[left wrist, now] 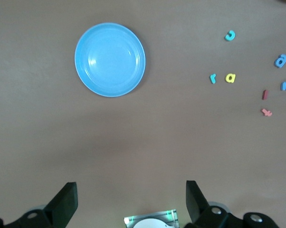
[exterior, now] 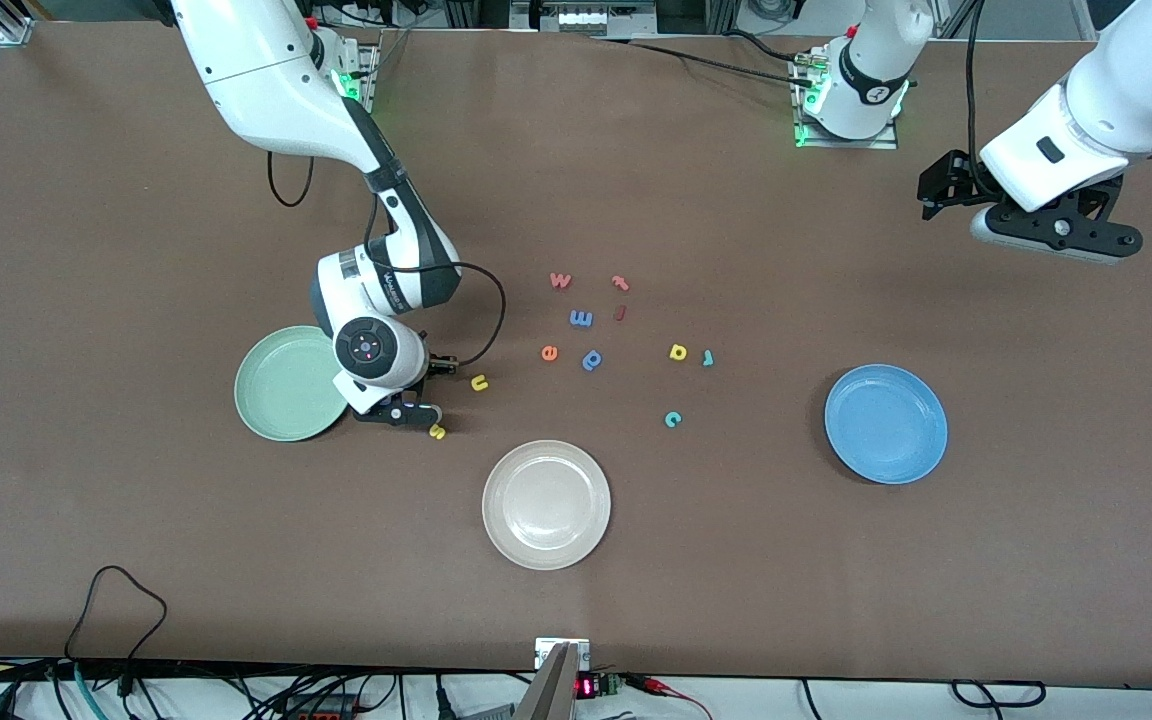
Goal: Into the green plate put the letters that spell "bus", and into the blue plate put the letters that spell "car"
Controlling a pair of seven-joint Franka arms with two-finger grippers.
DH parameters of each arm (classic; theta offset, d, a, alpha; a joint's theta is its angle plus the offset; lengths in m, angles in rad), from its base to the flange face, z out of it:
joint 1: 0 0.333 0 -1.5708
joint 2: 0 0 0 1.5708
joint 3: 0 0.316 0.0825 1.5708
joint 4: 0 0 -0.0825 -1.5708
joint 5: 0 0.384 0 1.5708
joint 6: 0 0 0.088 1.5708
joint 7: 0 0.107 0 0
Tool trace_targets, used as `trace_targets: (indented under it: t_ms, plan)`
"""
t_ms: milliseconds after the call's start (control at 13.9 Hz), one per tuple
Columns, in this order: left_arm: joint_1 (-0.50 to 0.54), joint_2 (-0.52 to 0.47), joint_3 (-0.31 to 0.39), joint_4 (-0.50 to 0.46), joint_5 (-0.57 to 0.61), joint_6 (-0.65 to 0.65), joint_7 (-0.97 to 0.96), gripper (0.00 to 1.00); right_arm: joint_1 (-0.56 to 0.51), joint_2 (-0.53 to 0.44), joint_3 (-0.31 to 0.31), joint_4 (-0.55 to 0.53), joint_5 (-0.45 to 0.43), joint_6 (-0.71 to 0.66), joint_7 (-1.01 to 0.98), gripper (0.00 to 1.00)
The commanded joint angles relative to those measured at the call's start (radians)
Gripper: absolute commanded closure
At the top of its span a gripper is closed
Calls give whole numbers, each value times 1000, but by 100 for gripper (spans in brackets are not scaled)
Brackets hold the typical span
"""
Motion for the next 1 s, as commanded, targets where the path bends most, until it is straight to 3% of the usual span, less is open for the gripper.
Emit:
trace_targets:
  t_ms: [0, 143, 430, 860, 932]
  plan:
    - [-22, 123, -14, 27, -21, -73, -4, 0, 23, 1, -9, -15, 13, 29, 46, 31]
    - [-59, 249, -14, 29, -15, -38, -6, 0, 15, 11, -9, -17, 13, 27, 46, 35]
    - [-101, 366, -24, 26, -18, 229, -18, 0, 12, 11, -8, -17, 13, 30, 46, 43]
    - [-219, 576, -24, 8, -9, 637, -21, 0, 8, 12, -8, -17, 13, 30, 46, 74]
    - [-237, 588, -24, -2, -9, 665, -39, 4, 8, 12, -8, -17, 15, 30, 44, 77]
